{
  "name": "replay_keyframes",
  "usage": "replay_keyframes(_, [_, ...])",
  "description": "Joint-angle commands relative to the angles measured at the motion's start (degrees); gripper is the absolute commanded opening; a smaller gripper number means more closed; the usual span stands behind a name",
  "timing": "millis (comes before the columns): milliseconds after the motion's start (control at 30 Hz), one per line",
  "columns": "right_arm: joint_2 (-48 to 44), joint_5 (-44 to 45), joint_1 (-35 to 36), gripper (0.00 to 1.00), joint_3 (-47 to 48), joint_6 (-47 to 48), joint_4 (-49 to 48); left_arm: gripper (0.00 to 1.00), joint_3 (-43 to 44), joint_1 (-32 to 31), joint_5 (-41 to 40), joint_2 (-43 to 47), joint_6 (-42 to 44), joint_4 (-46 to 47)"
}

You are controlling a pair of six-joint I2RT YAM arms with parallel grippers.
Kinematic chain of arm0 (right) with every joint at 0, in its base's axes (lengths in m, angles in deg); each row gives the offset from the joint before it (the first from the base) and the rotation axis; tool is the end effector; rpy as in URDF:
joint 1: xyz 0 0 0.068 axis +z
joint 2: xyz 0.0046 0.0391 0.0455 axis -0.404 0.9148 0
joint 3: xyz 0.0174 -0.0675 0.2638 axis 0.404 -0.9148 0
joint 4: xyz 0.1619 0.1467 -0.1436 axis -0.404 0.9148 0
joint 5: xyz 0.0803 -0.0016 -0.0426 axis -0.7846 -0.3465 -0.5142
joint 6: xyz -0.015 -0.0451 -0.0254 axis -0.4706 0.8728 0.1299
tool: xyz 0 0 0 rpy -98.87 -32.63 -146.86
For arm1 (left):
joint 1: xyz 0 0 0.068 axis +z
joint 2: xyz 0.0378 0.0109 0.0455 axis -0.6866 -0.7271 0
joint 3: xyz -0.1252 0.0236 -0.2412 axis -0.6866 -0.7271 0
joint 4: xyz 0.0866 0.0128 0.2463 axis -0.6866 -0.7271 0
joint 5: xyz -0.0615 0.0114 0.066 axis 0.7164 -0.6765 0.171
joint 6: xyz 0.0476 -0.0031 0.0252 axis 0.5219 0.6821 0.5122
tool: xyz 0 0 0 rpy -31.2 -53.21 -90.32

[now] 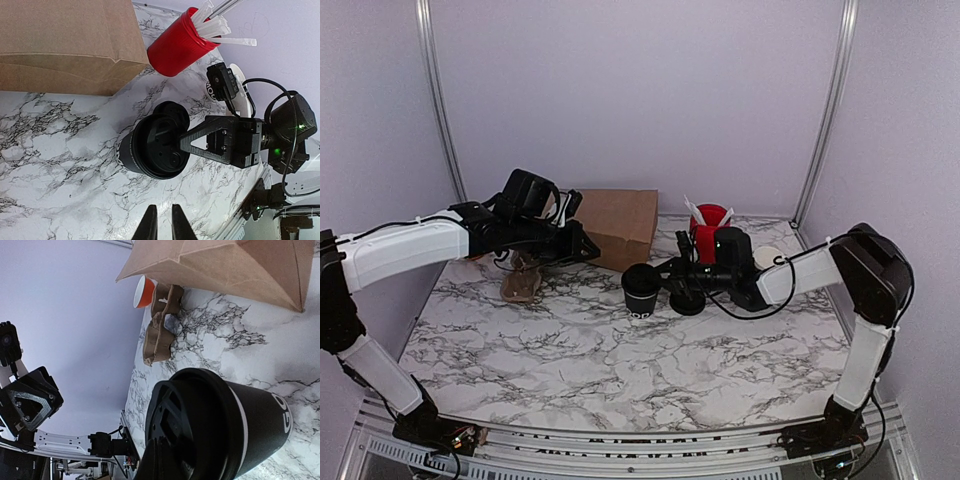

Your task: Pack the takeout coffee

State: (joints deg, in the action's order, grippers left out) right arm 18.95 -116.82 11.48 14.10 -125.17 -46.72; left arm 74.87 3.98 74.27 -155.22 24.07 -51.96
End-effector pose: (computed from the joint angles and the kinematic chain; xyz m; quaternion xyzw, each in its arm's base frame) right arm 0.3045 0.2410 0.1757 -0.0062 0.7875 0.5849 0.1942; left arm 0.2718 -0.2356 0.3071 0.1115 0.8638 -0.3783 0.3137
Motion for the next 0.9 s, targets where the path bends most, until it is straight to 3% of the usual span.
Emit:
replay_keyframes(0, [1.69, 0.25, -0.33, 0.00, -1.75, -1.97, -1.70, 0.11, -0.86, 0.00, 0.84, -0.38, -0.13, 1.69])
replay_keyframes(233, [-2.56, 0.15, -0.33, 0.00, 0.65, 0.35, 2.19, 0.11, -0.53, 0.00, 4.35, -1.94, -1.32, 4.40])
replay_keyframes(433, [-7.14, -0.05, 0.19, 0.00, 4.34, 2.13, 5.26, 0.11, -0.82, 0.00, 13.22, -5.31, -6.88, 14.93])
replay_keyframes(600, [-12.02, 2.49, 0.15, 0.00, 5.90, 5.86, 11.08, 0.00, -1.37, 0.00, 20.35, -8.42, -13.81, 27.18])
replay_keyframes(867, [-16.28, 4.78, 0.11, 0.00, 4.68, 8.51, 14.77, 0.00, -0.28, 0.00, 25.68, -17.77, -18.10, 35.20])
